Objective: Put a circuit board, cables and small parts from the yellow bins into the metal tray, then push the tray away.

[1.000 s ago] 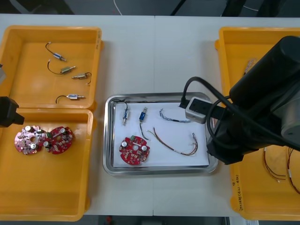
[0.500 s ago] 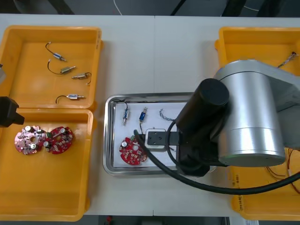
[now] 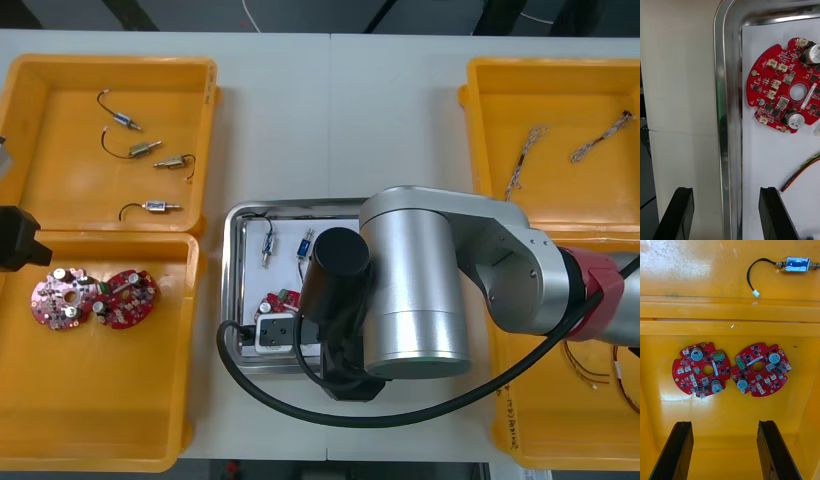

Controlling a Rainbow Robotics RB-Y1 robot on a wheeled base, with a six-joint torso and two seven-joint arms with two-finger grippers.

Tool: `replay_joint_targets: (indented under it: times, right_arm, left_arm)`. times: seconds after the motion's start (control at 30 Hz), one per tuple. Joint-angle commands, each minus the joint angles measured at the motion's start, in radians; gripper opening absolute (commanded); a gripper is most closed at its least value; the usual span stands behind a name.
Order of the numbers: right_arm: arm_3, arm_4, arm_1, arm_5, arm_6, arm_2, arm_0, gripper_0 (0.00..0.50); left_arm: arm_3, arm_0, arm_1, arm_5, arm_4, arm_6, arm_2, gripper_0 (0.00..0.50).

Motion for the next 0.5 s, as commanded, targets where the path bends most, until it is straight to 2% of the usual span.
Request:
replay_joint_targets:
  times: [0.03, 0.3, 0.5]
  right_arm:
    - [0.027, 0.029, 0.019, -0.038, 0.058, 0.055, -0.043, 0.5]
    - [0.076, 0.085, 0.038, -0.052, 0.071, 0.125, -0.044, 0.5]
    - [0.108, 0.095, 0.07, -0.057, 0.063, 0.151, -0.044, 0.5]
  left_arm:
    - [-0.03, 0.015, 0.046, 0.006, 0.007, -0.041, 0.028, 0.5]
    - [-0.03, 0.015, 0.046, 0.006, 0.007, -0.041, 0.028, 0.5]
    - [-0.03, 0.015, 0.046, 0.006, 0.007, -0.041, 0.028, 0.5]
